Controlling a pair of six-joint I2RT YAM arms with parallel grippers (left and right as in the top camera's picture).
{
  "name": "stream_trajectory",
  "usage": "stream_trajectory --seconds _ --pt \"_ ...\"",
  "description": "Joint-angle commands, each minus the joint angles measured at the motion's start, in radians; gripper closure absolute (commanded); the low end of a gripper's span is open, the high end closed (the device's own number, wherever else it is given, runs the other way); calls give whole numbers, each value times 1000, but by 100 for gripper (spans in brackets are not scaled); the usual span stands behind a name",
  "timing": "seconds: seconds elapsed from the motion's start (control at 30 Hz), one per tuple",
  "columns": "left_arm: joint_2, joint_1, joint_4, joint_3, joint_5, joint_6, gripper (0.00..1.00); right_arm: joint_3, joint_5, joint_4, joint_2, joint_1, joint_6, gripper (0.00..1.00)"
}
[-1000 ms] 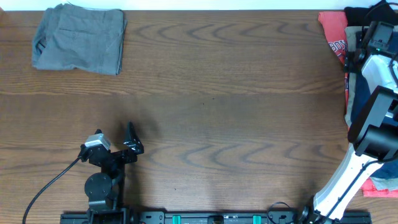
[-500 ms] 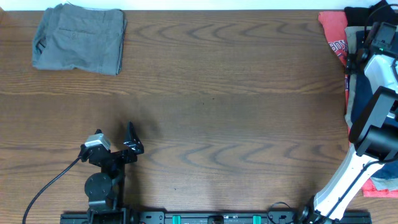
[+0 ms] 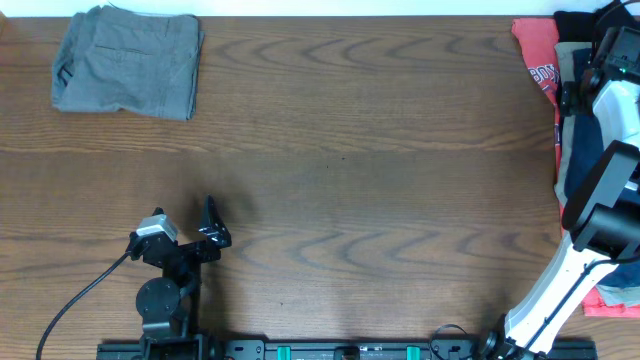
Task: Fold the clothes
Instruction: 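Lower the right gripper onto the dark blue shorts on the stack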
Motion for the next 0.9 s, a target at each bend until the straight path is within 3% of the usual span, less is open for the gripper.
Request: stream_trajectory --seconds 0.0,0.4,0.47,0.57,0.87 --pt "-6 -4 -37 -18 -27 6 2 17 11 -5 -27 -33 -9 1" --pt "-6 -4 -37 -18 -27 6 2 -11 -58 2 -23 -69 -9 6" --pt "-6 -4 -37 -18 -27 6 2 -11 -59 2 -23 -72 -9 18" --pt "-6 -4 -37 -18 -27 6 2 -11 -61 1 -23 -81 -2 52" --pt "-6 -4 -37 -18 -27 6 2 -9 -74 2 -24 -80 43 55"
